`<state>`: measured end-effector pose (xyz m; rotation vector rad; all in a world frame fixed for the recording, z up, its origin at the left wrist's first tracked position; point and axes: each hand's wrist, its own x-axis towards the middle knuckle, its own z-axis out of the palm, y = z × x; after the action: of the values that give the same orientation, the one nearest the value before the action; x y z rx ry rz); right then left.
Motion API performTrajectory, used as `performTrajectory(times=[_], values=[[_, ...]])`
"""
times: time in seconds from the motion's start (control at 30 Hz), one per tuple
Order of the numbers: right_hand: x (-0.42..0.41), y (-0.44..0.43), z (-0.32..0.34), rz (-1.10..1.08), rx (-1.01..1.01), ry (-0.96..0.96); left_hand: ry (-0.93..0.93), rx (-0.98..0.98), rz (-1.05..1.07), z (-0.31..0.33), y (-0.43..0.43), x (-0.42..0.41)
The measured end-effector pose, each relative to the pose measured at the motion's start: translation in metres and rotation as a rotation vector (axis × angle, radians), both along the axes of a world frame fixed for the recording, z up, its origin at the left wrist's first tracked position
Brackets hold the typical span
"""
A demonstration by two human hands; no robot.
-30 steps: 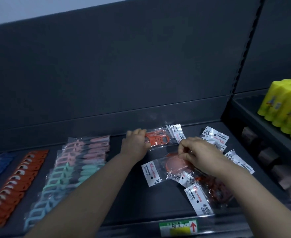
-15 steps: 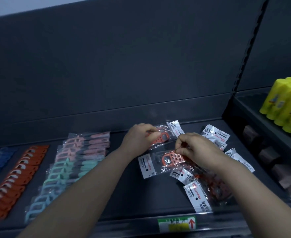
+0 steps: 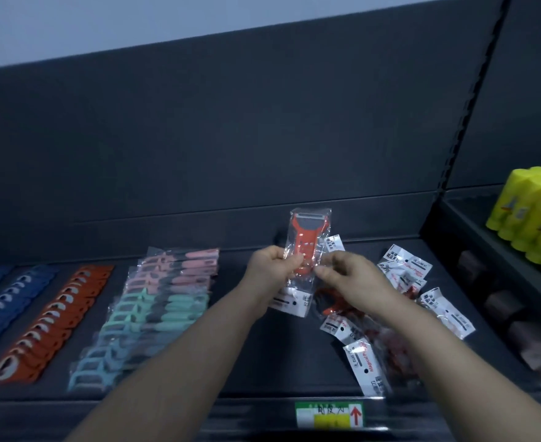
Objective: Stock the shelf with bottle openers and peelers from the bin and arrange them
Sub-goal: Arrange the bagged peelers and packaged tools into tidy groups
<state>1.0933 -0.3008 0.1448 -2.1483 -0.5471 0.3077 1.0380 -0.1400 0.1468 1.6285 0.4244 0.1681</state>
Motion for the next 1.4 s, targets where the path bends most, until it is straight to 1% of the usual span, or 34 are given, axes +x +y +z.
performTrajectory(times=[0.07,0.13,0.17,0.23,0.3,0.33,0.4,0.47,0.53,0.6,0.7,0.83,0.93,1.03,1.1,1.13,1.17,1.23,1.27,1.3,1.37,1.4], values=[[-0.003,0.010,0.001,0.000,0.044,-0.017,-0.003,-0.022,-0.002,0.000,-0.009,-0.002],[-0.003,0.016,0.007,-0.032,0.023,-0.072,0.026,0.029,-0.003,0.000,-0.011,-0.005],[-0.003,0.015,0.013,-0.031,-0.045,-0.125,0.007,0.051,0.025,0.002,-0.009,-0.007],[-0.001,0.010,0.026,0.031,-0.250,-0.272,-0.104,0.097,0.104,0.003,0.001,-0.009],[0.001,0.004,0.041,0.136,-0.474,-0.392,-0.168,0.230,0.108,0.005,0.014,-0.011],[0.003,0.004,0.046,0.188,-0.557,-0.415,-0.159,0.311,0.070,0.006,0.020,-0.011],[0.008,0.005,0.050,0.217,-0.636,-0.441,-0.091,0.441,0.001,0.005,0.029,-0.008],[0.015,0.004,0.047,0.090,-0.587,-0.572,-0.062,0.440,0.054,0.001,0.032,-0.003],[0.018,-0.003,0.038,-0.096,-0.447,-0.752,-0.056,0.368,0.173,-0.005,0.031,0.003],[0.018,-0.010,0.027,-0.159,-0.358,-0.841,-0.022,0.329,0.226,-0.014,0.026,0.010],[0.015,-0.023,0.011,-0.138,-0.367,-0.798,0.059,0.423,0.208,-0.032,0.017,0.016],[0.008,-0.046,-0.004,0.005,-0.456,-0.601,0.139,0.642,0.135,-0.041,0.017,0.026],[0.003,-0.055,-0.012,0.119,-0.545,-0.489,0.155,0.796,0.122,-0.042,0.022,0.039],[0.001,-0.059,-0.016,0.133,-0.568,-0.419,0.155,0.896,0.089,-0.048,0.024,0.050],[0.001,-0.060,-0.017,0.111,-0.566,-0.415,0.169,0.945,0.099,-0.050,0.020,0.051],[0.001,-0.060,-0.017,0.099,-0.561,-0.407,0.153,0.974,0.121,-0.050,0.016,0.049],[0.003,-0.060,-0.018,0.082,-0.551,-0.388,0.094,0.985,0.147,-0.049,0.011,0.046],[0.005,-0.059,-0.017,0.036,-0.533,-0.354,-0.091,0.928,0.133,-0.044,0.000,0.038],[0.007,-0.059,-0.018,0.020,-0.540,-0.350,-0.127,0.888,0.046,-0.039,-0.005,0.033],[0.007,-0.059,-0.018,0.011,-0.557,-0.351,-0.085,0.893,-0.100,-0.034,-0.010,0.029],[0.007,-0.059,-0.018,0.009,-0.579,-0.357,0.121,1.041,-0.415,-0.026,-0.017,0.022],[0.007,-0.060,-0.019,0.007,-0.581,-0.361,0.201,1.110,-0.513,-0.024,-0.019,0.020]])
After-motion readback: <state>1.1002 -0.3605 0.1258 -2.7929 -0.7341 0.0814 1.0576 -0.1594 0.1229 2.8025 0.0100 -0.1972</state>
